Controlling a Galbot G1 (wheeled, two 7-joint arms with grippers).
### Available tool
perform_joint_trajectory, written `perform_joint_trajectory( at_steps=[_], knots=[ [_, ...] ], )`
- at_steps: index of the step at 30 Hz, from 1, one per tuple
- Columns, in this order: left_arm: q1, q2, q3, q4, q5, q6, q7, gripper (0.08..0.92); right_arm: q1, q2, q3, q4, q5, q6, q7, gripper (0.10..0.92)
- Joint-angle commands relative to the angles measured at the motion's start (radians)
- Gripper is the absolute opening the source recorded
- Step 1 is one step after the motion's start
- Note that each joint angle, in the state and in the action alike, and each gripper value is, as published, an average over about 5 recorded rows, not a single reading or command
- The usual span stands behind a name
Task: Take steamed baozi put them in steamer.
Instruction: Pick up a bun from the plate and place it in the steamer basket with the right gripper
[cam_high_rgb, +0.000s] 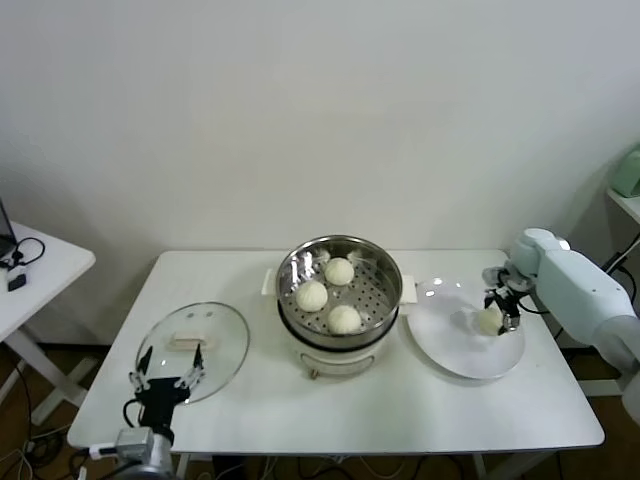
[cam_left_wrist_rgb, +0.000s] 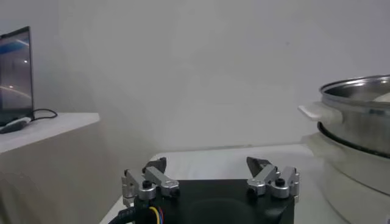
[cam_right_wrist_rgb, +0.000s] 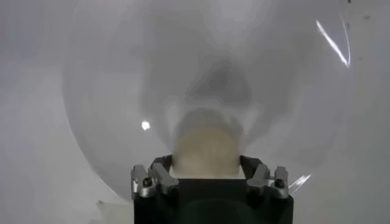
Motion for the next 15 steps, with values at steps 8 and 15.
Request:
perform_joint_trajectory(
  at_steps=[8, 15],
  knots=[
    [0.009, -0.006, -0.026, 0.001, -0.012, -0.009, 0.005, 0.823, 0.059, -0.001, -0.073, -0.001, 0.080, -0.022, -0.006, 0.707],
    [0.009, -0.006, -0.028, 0.000, -0.014, -0.014, 0.005, 0.823, 0.247, -0.006, -0.299, 0.084, 0.301, -0.077, -0.012, 0.693]
  ],
)
